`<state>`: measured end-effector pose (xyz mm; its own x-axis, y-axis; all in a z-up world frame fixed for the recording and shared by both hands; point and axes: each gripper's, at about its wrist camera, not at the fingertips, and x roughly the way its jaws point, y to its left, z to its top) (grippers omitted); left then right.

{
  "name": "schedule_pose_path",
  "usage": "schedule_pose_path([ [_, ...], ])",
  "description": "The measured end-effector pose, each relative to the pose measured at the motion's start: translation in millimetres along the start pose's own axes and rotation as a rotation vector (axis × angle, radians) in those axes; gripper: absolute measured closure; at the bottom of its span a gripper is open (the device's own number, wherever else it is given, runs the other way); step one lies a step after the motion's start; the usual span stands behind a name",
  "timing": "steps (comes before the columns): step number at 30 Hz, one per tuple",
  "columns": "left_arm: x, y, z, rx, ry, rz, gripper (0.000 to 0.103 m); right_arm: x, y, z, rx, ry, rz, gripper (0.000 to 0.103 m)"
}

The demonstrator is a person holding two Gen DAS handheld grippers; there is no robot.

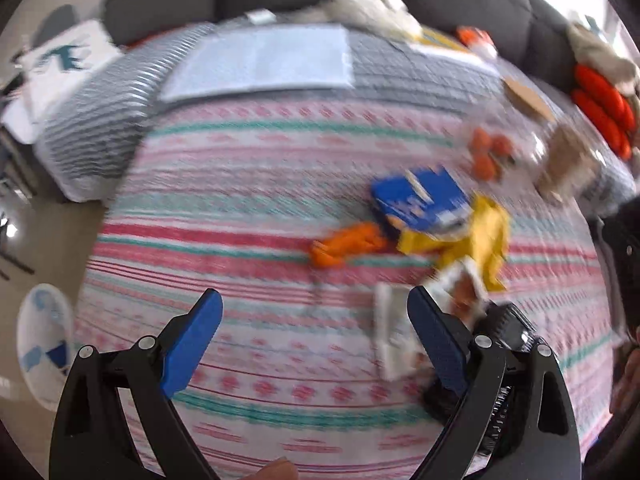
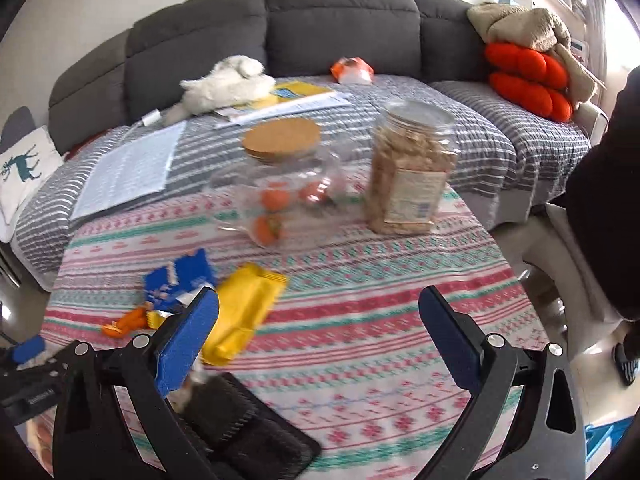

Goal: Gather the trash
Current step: 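Move both open tools back over the table toward the snack bags, then grasp the white pecan snack bag with the left tool while the right tool grasps the yellow wrapper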

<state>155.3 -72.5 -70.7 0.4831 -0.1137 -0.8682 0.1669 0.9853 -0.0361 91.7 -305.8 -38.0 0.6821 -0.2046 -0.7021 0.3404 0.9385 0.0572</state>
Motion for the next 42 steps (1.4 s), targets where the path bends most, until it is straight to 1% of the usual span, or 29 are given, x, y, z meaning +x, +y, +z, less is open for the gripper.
schedule_pose_path([
  [3,14.1,-17.0,-2.6,0.000,0.063,-0.064,0.012,4.1,-17.7,-0.7,0.021,0.023,0.001,0.007],
  [6,32.3,-29.8,-4.7,-0.030,0.133,-0.115,0.012,10.3,-31.3,-2.1,0.041,0.055,0.007,0.007],
  [8,46.9,-36.8,-6.1,-0.063,0.184,-0.141,0.012,13.5,-36.9,-2.7,0.050,0.066,0.005,0.007],
  [9,54.2,-39.6,-6.7,-0.088,0.210,-0.166,0.012,14.4,-40.3,-3.0,0.056,0.071,0.005,0.007],
  [12,63.2,-43.9,-6.5,-0.138,0.242,-0.203,0.011,18.4,-48.9,-4.3,0.084,0.096,0.019,0.007],
  [16,71.6,-53.0,-4.0,-0.133,0.250,-0.206,0.008,22.6,-53.1,-5.9,0.093,0.113,0.022,0.007],
  [20,74.0,-63.2,-4.9,-0.078,0.237,-0.167,0.009,30.6,-49.8,-6.5,0.087,0.136,0.018,0.007],
  [21,73.7,-65.2,-5.8,-0.061,0.234,-0.155,0.011,33.8,-47.5,-6.5,0.091,0.146,0.024,0.007],
  [22,72.9,-68.1,-7.4,-0.040,0.229,-0.137,0.018,36.2,-46.4,-6.6,0.094,0.153,0.030,0.007],
  [23,72.0,-71.0,-8.8,-0.019,0.224,-0.117,0.020,38.9,-43.3,-6.4,0.096,0.162,0.038,0.007],
  [24,70.3,-72.9,-10.0,-0.007,0.218,-0.118,0.025,41.6,-39.9,-6.5,0.098,0.171,0.046,0.007],
  [25,68.1,-73.0,-10.9,-0.004,0.214,-0.125,0.034,45.8,-34.1,-7.1,0.097,0.185,0.057,0.007],
  [26,64.7,-71.8,-11.3,-0.001,0.210,-0.135,0.040,48.6,-29.7,-7.6,0.095,0.194,0.065,0.007],
  [27,59.7,-69.7,-11.1,0.006,0.199,-0.128,0.064,52.0,-23.8,-8.4,0.090,0.205,0.074,0.007],
  [28,58.4,-66.4,-11.8,0.011,0.203,-0.127,0.081,54.3,-19.2,-9.1,0.087,0.214,0.081,0.007],
  [29,58.3,-61.7,-12.4,0.003,0.215,-0.142,0.090,57.7,-12.4,-10.1,0.081,0.225,0.093,0.007],
  [30,59.0,-56.3,-13.4,-0.010,0.225,-0.164,0.090,61.5,-5.4,-11.1,0.074,0.238,0.103,0.007],
  [31,59.2,-52.1,-14.4,-0.013,0.225,-0.165,0.090,64.8,0.3,-11.8,0.069,0.249,0.110,0.007],
  [33,56.4,-43.1,-14.8,-0.020,0.206,-0.138,0.090,70.2,8.9,-13.2,0.069,0.261,0.118,0.007],
  [34,54.2,-38.8,-13.3,-0.030,0.200,-0.137,0.090,72.2,11.6,-12.7,0.072,0.265,0.121,0.007],
  [39,33.6,-20.9,-2.0,-0.082,0.148,-0.179,0.094,82.3,18.1,-12.3,0.114,0.288,0.147,0.007],
  [42,18.6,-11.0,1.8,-0.093,0.110,-0.201,0.094,90.0,21.8,-11.9,0.124,0.303,0.157,0.007],
])
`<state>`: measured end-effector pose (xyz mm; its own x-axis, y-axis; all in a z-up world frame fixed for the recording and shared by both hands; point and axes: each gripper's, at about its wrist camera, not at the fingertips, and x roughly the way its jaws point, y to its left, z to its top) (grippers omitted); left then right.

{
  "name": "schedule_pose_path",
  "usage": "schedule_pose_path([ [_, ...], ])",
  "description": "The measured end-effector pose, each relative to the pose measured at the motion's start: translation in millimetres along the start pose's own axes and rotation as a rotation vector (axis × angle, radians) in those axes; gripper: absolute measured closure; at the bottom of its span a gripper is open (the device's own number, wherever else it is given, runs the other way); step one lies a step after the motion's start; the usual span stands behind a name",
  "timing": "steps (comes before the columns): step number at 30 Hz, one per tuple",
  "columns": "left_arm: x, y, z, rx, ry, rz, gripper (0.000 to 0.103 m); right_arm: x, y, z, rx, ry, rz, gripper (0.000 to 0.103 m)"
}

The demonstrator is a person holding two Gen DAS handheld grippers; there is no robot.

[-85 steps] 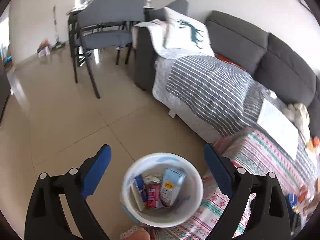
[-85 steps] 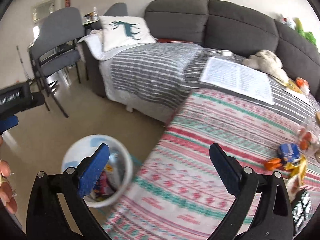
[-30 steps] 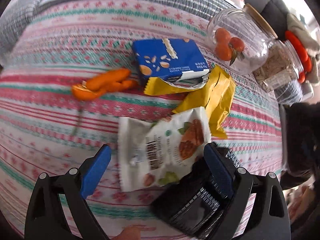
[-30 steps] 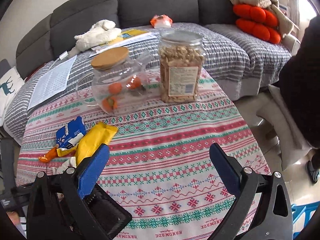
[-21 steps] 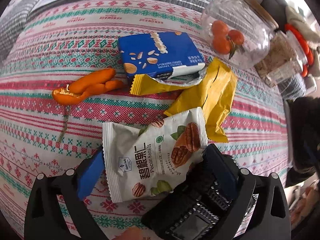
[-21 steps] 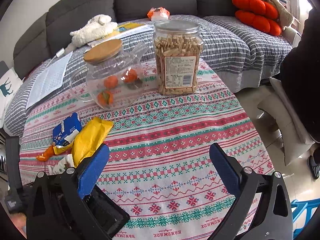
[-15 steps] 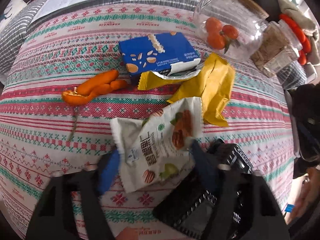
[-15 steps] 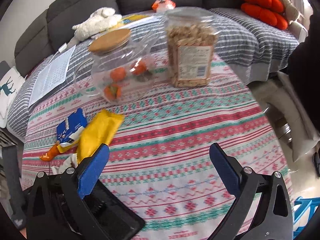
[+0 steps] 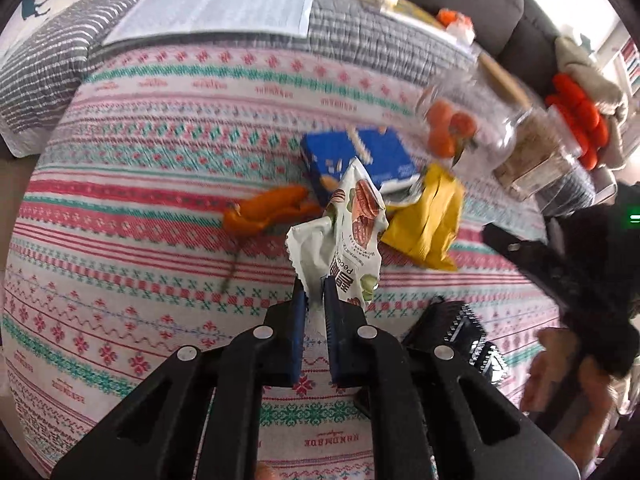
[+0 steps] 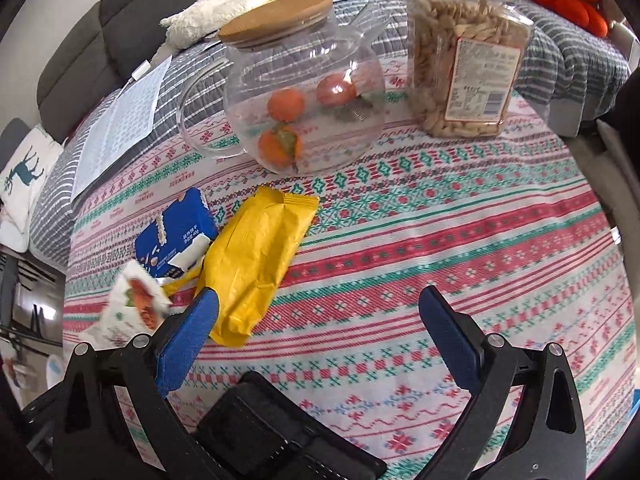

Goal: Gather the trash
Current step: 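Grasp the white pecan snack bag with the left tool while the right tool grasps the yellow wrapper, then carry the white snack bag and yellow wrapper to the white bin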

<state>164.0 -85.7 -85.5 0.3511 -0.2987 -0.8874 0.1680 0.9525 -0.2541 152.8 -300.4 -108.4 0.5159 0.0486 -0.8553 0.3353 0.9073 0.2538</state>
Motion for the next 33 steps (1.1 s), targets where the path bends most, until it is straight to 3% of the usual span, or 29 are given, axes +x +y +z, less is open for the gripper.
schedule_pose_path([
  [8,-48.2,25.6,-0.1,0.014,-0.117,0.005,0.094,16.1,31.5,6.5,-0.114,-0.015,-0.056,0.007],
  [13,-60.1,41.7,-2.4,0.019,-0.136,0.021,0.094,41.0,57.8,-2.5,-0.246,0.063,-0.086,0.007],
  [16,-61.7,51.6,-2.7,0.007,-0.140,0.037,0.094,49.1,60.4,-5.5,-0.295,0.075,-0.089,0.022],
  [17,-63.3,53.8,-2.6,0.001,-0.142,0.037,0.094,47.3,59.7,-4.3,-0.298,0.072,-0.082,0.041],
  [18,-65.2,57.9,-1.8,-0.007,-0.146,0.035,0.094,44.5,58.2,-2.2,-0.297,0.068,-0.076,0.048],
  [20,-67.9,63.6,-1.2,-0.020,-0.151,0.036,0.094,39.8,49.2,2.1,-0.263,0.068,-0.039,0.058],
  [25,-70.0,74.1,-0.5,-0.045,-0.155,0.045,0.094,33.2,33.1,3.2,-0.216,0.061,0.007,0.068],
  [26,-71.2,74.6,-0.8,-0.048,-0.158,0.046,0.094,31.3,34.8,2.6,-0.216,0.055,0.011,0.081],
  [33,-77.8,76.6,0.2,-0.059,-0.189,0.056,0.094,-7.4,45.7,0.2,-0.224,-0.073,0.039,0.081],
])
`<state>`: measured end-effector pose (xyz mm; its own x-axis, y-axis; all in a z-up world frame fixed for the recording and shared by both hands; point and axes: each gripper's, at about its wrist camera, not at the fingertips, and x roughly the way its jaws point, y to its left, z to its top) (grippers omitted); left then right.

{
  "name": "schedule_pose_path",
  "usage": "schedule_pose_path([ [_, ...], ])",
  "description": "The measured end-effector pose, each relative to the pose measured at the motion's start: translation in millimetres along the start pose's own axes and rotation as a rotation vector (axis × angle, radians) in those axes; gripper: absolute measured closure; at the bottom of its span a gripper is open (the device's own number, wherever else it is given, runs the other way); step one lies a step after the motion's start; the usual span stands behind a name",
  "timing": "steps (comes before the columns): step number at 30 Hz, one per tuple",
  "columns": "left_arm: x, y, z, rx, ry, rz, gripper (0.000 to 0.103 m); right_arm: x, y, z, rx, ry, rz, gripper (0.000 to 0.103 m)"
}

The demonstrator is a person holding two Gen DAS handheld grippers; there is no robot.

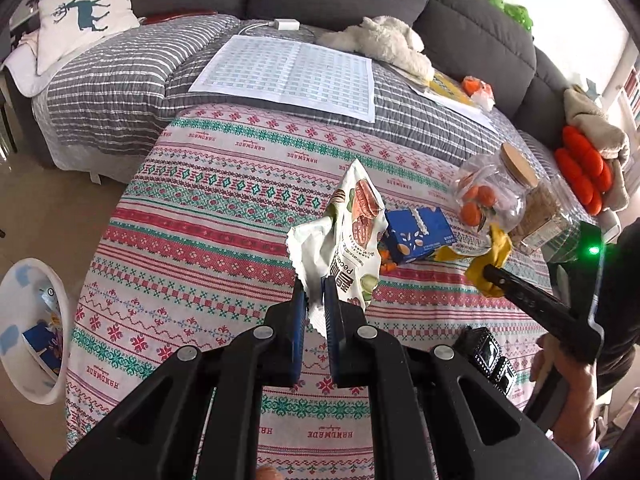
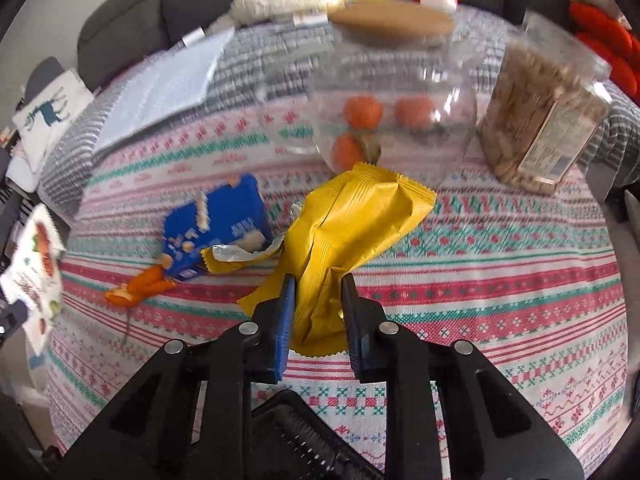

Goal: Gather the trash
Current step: 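Carry the white snack bag and yellow wrapper to the white bin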

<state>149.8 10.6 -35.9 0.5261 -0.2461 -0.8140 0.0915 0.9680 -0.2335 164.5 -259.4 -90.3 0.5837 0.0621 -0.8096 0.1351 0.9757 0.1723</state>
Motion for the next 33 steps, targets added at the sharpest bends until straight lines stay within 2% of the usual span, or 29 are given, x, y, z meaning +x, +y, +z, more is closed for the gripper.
schedule_pose_path([
  [6,-6.0,0.6,0.0,-0.010,-0.025,-0.004,0.094,-36.2,9.3,1.0,-0.019,-0.124,0.012,0.081],
  [15,-20.3,6.3,1.2,-0.028,-0.074,-0.006,0.094,-64.2,28.9,-5.0,-0.062,-0.235,0.002,0.081],
  [23,-37.2,23.0,-0.1,-0.048,-0.109,0.007,0.094,-85.3,60.0,-19.1,-0.120,-0.301,0.011,0.081],
  [33,-62.0,68.8,-4.0,-0.102,-0.153,0.055,0.093,-104.7,113.2,-35.1,-0.211,-0.372,0.060,0.081],
])
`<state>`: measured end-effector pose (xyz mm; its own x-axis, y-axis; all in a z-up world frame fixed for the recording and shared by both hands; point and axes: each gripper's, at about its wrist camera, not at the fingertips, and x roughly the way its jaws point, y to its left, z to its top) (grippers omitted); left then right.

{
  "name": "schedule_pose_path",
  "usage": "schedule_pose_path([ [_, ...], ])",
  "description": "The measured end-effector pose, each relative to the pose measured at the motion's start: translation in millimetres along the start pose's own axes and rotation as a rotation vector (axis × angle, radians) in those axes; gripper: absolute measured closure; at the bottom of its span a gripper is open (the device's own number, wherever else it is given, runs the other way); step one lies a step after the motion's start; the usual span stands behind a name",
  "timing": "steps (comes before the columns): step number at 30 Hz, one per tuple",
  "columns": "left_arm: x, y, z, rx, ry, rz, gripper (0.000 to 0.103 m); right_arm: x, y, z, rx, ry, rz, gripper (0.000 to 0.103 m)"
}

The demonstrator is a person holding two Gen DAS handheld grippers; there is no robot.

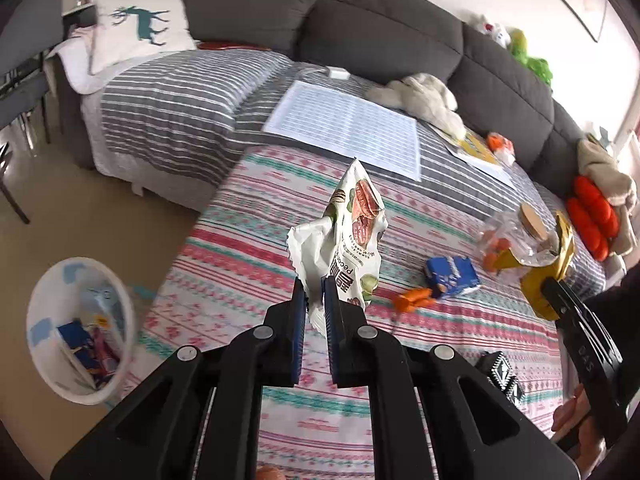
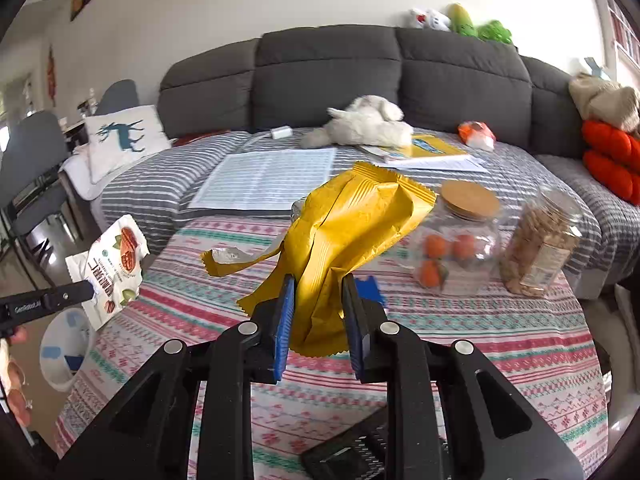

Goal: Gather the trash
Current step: 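Carry the white snack bag and yellow wrapper to the white bin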

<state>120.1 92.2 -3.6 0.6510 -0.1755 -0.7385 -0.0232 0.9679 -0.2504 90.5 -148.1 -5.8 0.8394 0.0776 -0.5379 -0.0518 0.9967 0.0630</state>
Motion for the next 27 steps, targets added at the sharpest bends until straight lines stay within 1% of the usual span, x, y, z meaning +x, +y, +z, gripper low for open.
schedule_pose_path([
  [6,-12.8,36.3,0.7,-0.038,-0.012,0.065,0.093,-3.9,36.4,-0.9,-0.047,-0.010,0.048,0.080],
  [12,-24.5,82.0,-0.9,-0.102,-0.016,0.141,0.093,-8.3,79.0,-4.8,-0.106,-0.014,0.095,0.080],
  [15,-33.8,110.6,-2.3,-0.142,-0.015,0.175,0.093,-10.2,98.3,-7.0,-0.133,-0.011,0.121,0.080],
  [21,-40.0,162.4,-9.2,-0.218,0.032,0.242,0.093,-13.6,136.9,-12.5,-0.183,-0.001,0.174,0.080],
  [24,-39.8,189.1,-15.0,-0.270,0.066,0.269,0.092,-13.6,153.4,-16.5,-0.210,0.005,0.197,0.080],
  [27,-40.3,214.2,-20.8,-0.330,0.099,0.310,0.091,-11.7,177.7,-22.7,-0.242,0.015,0.230,0.080],
])
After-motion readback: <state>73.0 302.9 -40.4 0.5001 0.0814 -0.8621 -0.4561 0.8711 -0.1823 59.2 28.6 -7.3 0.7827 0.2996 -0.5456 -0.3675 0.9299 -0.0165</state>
